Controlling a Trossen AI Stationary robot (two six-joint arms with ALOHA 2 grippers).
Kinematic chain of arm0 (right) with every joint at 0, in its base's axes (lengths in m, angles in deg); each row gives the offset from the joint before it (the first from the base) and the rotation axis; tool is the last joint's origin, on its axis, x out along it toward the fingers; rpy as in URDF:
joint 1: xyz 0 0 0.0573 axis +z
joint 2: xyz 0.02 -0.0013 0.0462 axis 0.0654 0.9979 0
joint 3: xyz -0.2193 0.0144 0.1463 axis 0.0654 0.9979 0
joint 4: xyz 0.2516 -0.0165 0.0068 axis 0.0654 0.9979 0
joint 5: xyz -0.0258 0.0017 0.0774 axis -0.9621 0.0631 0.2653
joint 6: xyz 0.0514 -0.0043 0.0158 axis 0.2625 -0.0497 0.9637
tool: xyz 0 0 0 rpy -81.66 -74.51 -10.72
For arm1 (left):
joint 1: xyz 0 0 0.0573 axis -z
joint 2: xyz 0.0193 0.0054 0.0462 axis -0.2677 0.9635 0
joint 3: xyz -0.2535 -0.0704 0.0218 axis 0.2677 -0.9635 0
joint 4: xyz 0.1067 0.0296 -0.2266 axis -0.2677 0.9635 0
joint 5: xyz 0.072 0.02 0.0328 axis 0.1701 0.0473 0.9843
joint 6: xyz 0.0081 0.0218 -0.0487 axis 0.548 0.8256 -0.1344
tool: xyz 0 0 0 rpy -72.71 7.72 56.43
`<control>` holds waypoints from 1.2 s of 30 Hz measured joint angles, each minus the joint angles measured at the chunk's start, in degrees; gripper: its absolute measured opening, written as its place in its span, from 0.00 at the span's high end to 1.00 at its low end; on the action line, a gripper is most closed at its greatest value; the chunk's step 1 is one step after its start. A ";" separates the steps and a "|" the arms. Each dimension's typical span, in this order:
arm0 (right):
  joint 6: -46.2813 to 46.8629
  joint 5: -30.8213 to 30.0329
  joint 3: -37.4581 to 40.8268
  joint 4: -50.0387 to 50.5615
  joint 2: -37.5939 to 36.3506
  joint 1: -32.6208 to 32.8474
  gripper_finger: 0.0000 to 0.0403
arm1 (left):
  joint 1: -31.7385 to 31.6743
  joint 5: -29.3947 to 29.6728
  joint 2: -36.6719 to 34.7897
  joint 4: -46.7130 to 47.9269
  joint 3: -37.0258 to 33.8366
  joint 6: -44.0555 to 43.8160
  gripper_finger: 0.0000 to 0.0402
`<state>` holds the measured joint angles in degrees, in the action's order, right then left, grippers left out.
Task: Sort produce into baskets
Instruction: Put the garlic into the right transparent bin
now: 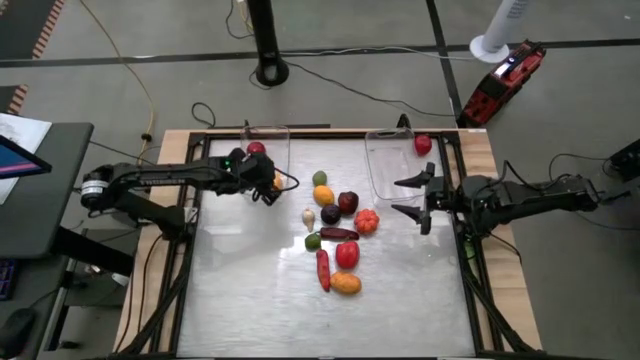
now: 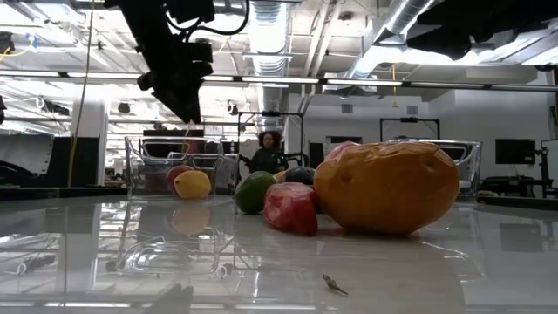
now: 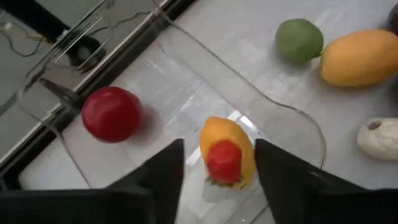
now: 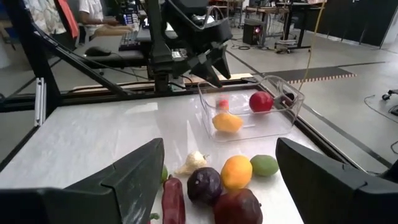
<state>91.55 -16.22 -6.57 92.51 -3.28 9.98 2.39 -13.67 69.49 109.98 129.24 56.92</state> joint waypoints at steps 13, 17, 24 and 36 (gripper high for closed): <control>1.37 0.01 0.00 0.47 -0.01 -0.20 0.17 | 9.78 -8.20 2.60 -14.60 0.41 3.05 0.28; 1.14 -0.01 0.00 -0.94 -0.01 -0.42 0.17 | 11.90 -9.74 8.85 -14.69 4.24 2.89 0.30; 0.84 0.01 0.00 -0.62 -0.05 -0.38 0.17 | 13.25 -15.04 23.92 -8.52 15.95 7.95 0.33; 0.09 0.01 0.00 1.26 -0.12 -0.27 0.17 | 10.84 -14.97 36.95 0.29 23.24 13.21 0.36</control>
<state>91.65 -16.21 -6.57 93.77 -3.40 9.71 13.23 -28.64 106.45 110.27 152.48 70.13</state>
